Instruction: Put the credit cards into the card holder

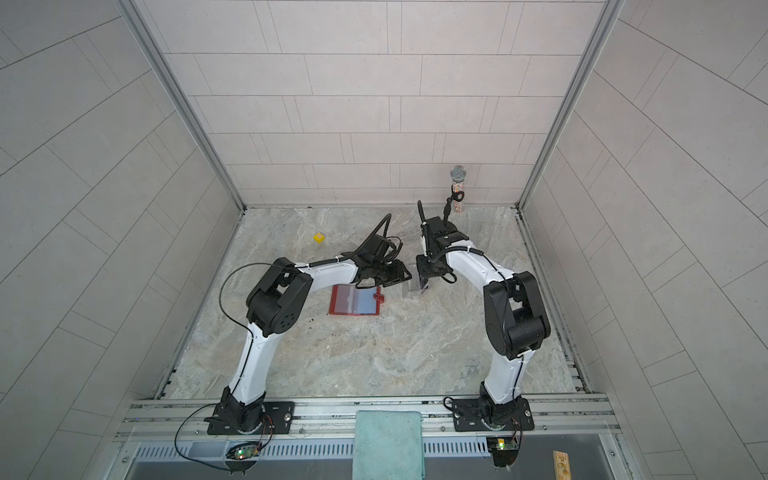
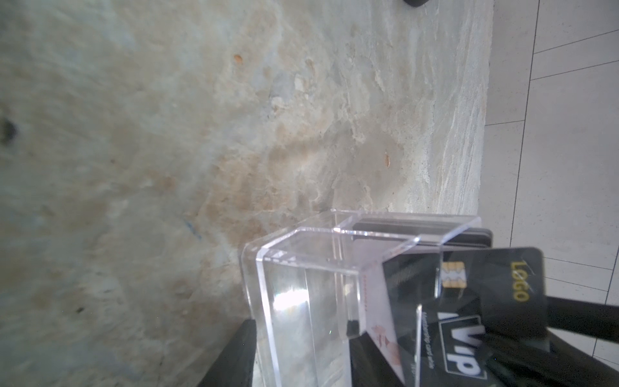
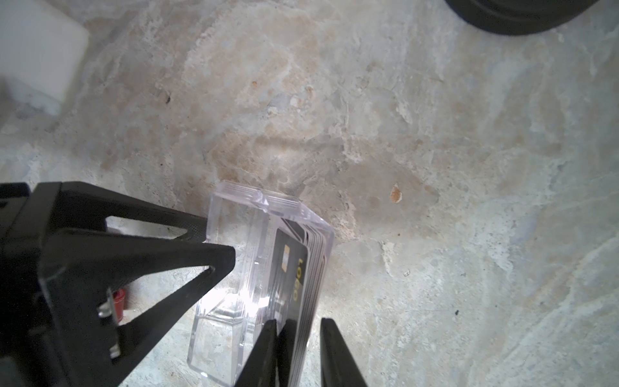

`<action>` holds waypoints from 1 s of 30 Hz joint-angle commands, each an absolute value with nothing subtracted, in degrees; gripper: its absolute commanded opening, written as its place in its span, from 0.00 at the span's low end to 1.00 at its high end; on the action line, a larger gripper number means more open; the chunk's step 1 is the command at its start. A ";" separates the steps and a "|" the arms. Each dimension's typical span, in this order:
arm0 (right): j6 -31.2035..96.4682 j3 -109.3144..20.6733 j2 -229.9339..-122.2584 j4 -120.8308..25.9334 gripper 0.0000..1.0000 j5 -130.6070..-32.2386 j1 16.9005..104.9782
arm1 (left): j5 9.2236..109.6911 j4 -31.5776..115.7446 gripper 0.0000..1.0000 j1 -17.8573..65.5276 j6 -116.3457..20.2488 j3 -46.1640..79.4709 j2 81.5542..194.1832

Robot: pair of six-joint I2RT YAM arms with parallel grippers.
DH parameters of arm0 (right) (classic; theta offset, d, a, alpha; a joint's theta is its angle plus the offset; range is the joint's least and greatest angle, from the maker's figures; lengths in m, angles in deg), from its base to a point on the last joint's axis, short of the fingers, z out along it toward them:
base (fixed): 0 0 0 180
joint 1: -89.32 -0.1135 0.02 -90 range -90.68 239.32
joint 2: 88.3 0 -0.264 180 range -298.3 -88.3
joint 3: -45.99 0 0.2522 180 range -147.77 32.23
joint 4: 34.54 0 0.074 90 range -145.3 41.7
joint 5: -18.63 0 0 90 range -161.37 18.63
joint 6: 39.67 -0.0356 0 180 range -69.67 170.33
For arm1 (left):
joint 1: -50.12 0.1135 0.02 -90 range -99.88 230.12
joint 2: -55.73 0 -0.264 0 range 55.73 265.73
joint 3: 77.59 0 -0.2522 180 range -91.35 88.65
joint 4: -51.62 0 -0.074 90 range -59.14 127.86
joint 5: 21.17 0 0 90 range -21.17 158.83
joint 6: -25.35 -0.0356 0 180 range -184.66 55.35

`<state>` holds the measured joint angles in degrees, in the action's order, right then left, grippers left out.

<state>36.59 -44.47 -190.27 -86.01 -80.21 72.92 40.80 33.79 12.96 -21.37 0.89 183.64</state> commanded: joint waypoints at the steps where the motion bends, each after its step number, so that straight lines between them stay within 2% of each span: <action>1: 37.15 -45.46 -188.36 -88.12 0.19 -78.34 72.97 | 43.48 29.40 0.47 12.95 -21.52 2.87 183.37; 11: 36.89 -45.55 -187.51 -88.38 0.00 -78.22 72.80 | 43.27 29.69 0.47 12.97 -21.33 2.96 183.23; 17: 35.85 -44.75 -185.88 -87.31 0.00 -79.77 73.19 | 41.52 31.01 0.50 12.95 -21.36 3.40 181.53; 23: 32.67 -41.94 -182.77 -82.66 0.00 -88.39 75.13 | 37.13 33.03 0.62 12.96 -21.26 2.68 178.57; 30: 29.23 -38.68 -179.07 -78.14 0.00 -96.37 76.67 | 35.85 31.66 0.66 13.01 -22.90 1.89 173.63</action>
<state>31.55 -39.91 -181.72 -80.70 -91.40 76.46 36.99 32.85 12.98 -21.30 2.33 178.55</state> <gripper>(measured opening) 0.048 0.657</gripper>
